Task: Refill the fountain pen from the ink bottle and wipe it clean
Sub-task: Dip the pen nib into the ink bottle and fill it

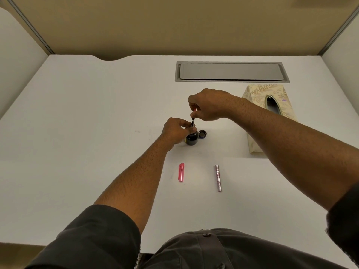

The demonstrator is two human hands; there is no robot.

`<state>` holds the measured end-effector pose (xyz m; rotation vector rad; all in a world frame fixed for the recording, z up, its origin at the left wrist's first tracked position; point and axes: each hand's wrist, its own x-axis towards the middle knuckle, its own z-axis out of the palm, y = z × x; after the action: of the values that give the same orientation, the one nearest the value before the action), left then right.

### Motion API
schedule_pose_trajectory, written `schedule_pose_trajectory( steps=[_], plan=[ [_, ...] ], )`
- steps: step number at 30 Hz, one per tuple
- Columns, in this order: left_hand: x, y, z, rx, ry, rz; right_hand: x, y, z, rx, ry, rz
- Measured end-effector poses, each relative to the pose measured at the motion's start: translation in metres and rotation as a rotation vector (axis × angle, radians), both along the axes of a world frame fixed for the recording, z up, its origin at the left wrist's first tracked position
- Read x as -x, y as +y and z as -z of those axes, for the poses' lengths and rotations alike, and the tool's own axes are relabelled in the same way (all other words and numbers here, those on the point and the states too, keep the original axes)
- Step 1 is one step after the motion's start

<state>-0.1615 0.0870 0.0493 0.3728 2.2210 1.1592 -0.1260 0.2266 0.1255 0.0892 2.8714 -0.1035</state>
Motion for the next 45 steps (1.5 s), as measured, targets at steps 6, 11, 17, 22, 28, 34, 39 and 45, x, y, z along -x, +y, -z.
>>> schedule_pose_trajectory(
  steps=[6,11,17,22,28,34,39,45],
  plan=[
    [0.001,0.001,0.003,0.003,0.002,-0.01,0.0,0.002,0.0,-0.018,0.006,-0.021],
    [0.002,0.002,0.003,0.012,0.007,-0.001,0.003,0.001,0.002,-0.014,0.005,-0.027],
    [0.002,0.001,0.004,0.009,0.01,0.002,0.003,0.001,0.003,0.008,0.015,-0.009],
    [0.0,0.0,0.002,0.004,0.019,0.01,0.0,0.001,0.003,-0.001,0.046,0.001],
    [-0.003,-0.001,-0.002,0.002,0.031,0.013,-0.002,0.0,0.0,0.035,0.074,0.024],
    [-0.009,-0.003,-0.005,-0.036,0.053,-0.006,-0.007,0.0,-0.005,0.073,0.124,0.048],
    [-0.011,-0.003,-0.009,-0.054,0.073,-0.005,-0.015,-0.002,-0.007,0.086,0.153,0.062],
    [-0.014,-0.002,-0.015,-0.042,0.118,0.0,-0.033,-0.004,-0.014,0.135,0.203,0.108]
  ],
)
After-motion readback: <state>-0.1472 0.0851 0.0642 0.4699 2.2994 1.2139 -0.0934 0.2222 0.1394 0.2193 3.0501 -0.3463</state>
